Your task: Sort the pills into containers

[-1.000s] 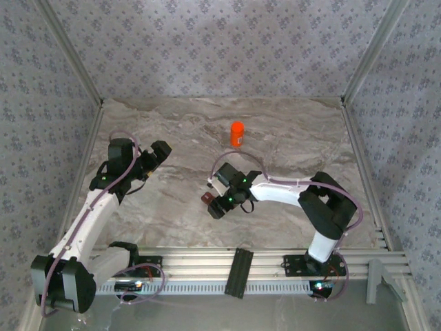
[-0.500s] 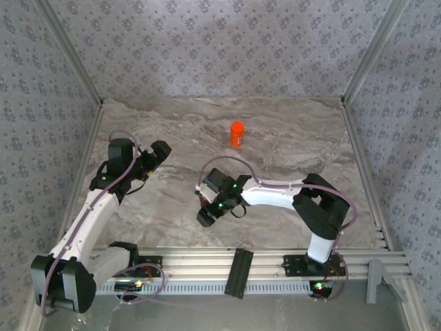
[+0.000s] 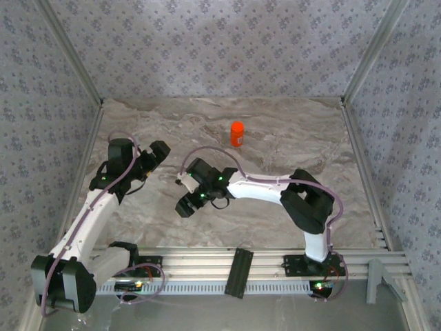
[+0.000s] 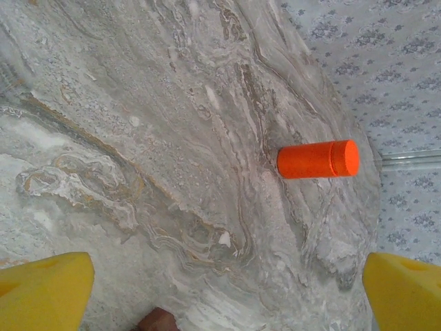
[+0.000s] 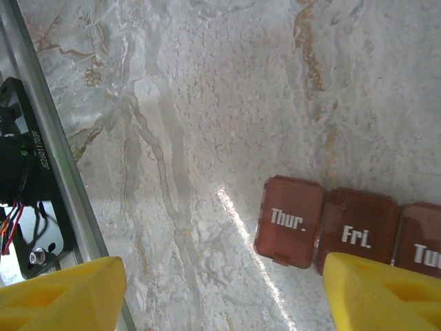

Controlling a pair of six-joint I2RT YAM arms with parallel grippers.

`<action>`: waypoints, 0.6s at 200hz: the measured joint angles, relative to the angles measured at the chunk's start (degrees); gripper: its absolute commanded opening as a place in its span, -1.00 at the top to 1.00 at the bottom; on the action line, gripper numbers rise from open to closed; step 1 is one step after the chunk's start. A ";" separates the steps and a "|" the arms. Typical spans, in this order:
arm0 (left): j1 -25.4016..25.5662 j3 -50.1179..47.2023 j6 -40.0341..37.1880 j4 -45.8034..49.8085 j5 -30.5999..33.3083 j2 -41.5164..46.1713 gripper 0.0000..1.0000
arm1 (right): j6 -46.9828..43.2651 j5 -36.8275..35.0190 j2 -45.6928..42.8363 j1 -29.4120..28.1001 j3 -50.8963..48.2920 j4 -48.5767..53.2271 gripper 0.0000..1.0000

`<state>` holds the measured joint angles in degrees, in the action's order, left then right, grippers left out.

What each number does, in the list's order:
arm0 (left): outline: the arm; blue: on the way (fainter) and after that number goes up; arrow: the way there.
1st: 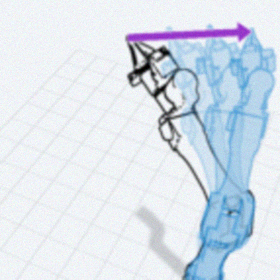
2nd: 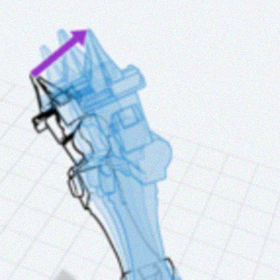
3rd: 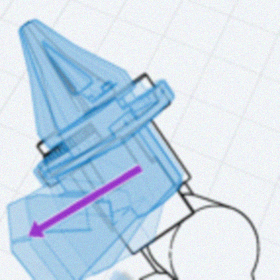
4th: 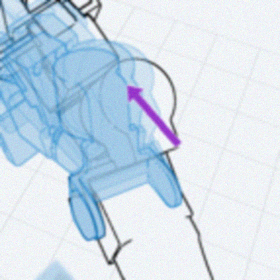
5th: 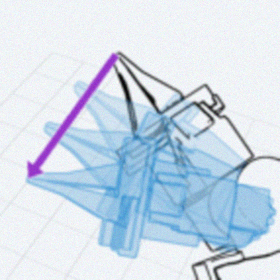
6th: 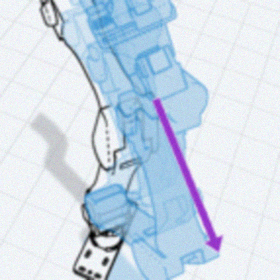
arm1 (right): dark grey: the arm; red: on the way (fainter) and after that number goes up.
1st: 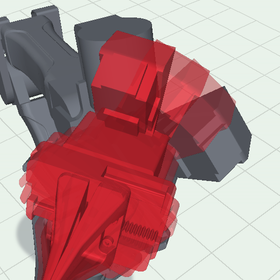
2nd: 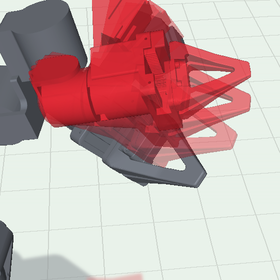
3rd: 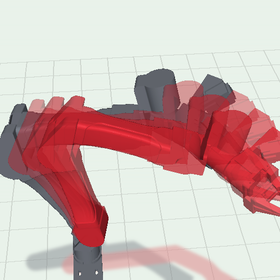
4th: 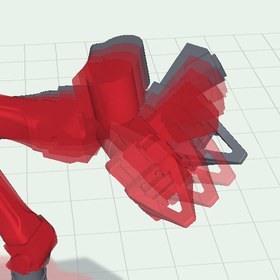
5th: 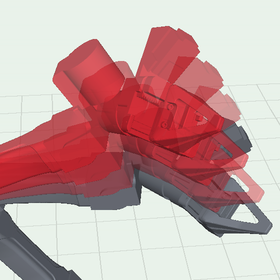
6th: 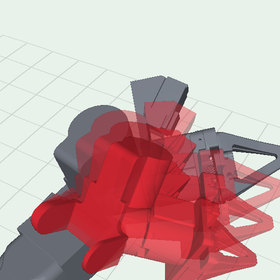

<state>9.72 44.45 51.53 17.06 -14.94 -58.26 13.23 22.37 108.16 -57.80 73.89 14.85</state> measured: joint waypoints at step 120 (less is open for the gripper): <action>-2.60 0.07 -0.46 2.51 1.77 0.63 -0.99 | -1.97 0.70 9.27 8.33 12.55 1.64 -0.56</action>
<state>7.11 44.51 51.07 19.57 -13.17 -57.63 11.27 23.07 117.43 -49.47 86.43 16.49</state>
